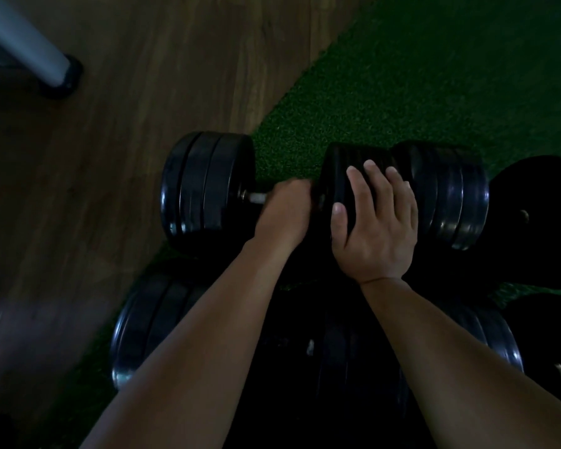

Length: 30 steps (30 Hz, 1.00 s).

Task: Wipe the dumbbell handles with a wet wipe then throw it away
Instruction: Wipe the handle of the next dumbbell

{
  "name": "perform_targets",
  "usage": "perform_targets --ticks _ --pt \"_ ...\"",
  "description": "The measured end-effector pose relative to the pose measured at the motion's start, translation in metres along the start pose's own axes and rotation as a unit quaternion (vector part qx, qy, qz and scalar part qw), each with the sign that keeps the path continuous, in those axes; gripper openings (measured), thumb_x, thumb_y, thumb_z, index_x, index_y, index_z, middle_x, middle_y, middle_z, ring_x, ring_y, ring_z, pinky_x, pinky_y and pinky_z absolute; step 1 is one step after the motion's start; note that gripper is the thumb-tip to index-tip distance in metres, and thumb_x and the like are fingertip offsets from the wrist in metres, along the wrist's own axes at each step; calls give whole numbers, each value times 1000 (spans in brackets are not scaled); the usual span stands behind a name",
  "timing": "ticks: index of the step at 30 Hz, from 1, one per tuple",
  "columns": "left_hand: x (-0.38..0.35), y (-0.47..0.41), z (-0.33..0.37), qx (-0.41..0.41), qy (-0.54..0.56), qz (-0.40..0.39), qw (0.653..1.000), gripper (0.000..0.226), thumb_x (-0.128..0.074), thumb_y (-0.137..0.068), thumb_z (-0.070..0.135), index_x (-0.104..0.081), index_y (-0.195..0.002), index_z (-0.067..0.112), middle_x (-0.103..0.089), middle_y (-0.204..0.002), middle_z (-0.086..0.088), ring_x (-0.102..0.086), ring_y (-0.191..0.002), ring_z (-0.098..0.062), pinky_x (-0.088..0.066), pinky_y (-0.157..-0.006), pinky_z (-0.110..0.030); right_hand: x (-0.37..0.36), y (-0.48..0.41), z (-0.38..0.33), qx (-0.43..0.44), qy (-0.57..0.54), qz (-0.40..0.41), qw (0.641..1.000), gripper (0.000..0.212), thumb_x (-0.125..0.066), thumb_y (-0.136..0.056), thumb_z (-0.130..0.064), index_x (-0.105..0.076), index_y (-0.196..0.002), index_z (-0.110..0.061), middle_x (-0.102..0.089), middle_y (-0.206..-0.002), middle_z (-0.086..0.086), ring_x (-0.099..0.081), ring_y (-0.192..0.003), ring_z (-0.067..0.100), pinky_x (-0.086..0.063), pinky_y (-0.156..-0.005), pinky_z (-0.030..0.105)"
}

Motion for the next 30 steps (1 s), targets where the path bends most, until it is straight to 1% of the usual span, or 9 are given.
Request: perform_targets --ticks 2,4,6,10,15,19,22,25,30 --pt "-3 0 8 -7 -12 -1 1000 26 -41 -101 16 -67 -105 18 -66 -102 -4 -64 -97 -25 -34 -53 -34 -1 0 0 -1 -2 -4 1000 50 -38 -100 -43 -54 -138 -15 -52 -144 10 -43 -137 35 -27 -117 47" --pt "1 7 -4 5 9 30 999 21 -46 -99 16 -66 -102 12 -64 -105 -10 -60 -101 -30 -43 -71 -37 -1 0 1 -1 -5 -4 1000 50 -38 -100 -43 -54 -139 -15 -52 -145 9 -43 -137 35 -27 -117 47" --pt "11 20 -25 46 6 75 996 19 -49 -97 12 -66 -103 8 -62 -109 -14 -57 -102 -33 -43 -82 -38 0 0 0 3 -8 -2 1000 49 -40 -100 -42 -55 -138 -15 -52 -145 10 -43 -137 35 -28 -117 47" --pt "18 23 -42 120 12 118 986 21 -48 -97 8 -63 -112 8 -62 -111 -13 -58 -103 -33 -42 -76 -38 0 0 0 -3 -12 -3 1000 50 -39 -100 -43 -55 -138 -16 -52 -145 9 -43 -137 35 -27 -117 47" --pt "-12 4 7 -22 -13 69 997 20 -44 -95 23 -63 -95 16 -66 -95 -7 -61 -91 -31 -45 -80 -37 -1 -1 0 -3 -11 -1 1000 50 -39 -99 -43 -55 -138 -16 -52 -144 8 -44 -137 34 -28 -116 47" --pt "7 30 -15 30 -45 191 980 8 -64 -88 16 -68 -81 14 -68 -84 -8 -59 -82 -33 -48 -76 -39 -1 -1 0 1 -10 -3 1000 50 -37 -100 -44 -55 -138 -16 -52 -145 9 -44 -137 35 -28 -116 47" --pt "10 43 -42 66 21 207 976 14 -59 -89 11 -69 -97 16 -66 -104 -8 -57 -98 -34 -48 -88 -42 0 0 1 0 -11 -1 1000 50 -38 -100 -43 -56 -138 -16 -53 -144 9 -44 -136 35 -29 -116 48" --pt "7 47 -52 86 88 227 966 21 -57 -91 9 -68 -108 13 -62 -116 -7 -59 -104 -31 -49 -86 -39 -1 0 1 1 -12 -6 1000 50 -39 -100 -43 -56 -138 -16 -52 -145 8 -43 -137 35 -29 -116 48" --pt "0 60 -60 163 196 262 931 18 -60 -93 11 -69 -108 14 -62 -115 -4 -60 -101 -20 -37 -81 -17 -1 0 1 0 -12 -7 1000 49 -40 -100 -43 -55 -139 -17 -52 -145 8 -43 -137 34 -28 -117 47"
Point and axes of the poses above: each hand's wrist, its own y-axis away from the middle knuckle, its own x-axis out of the back of the hand, z = x × y, the point moved 9 cm from there along -y, towards the middle knuckle
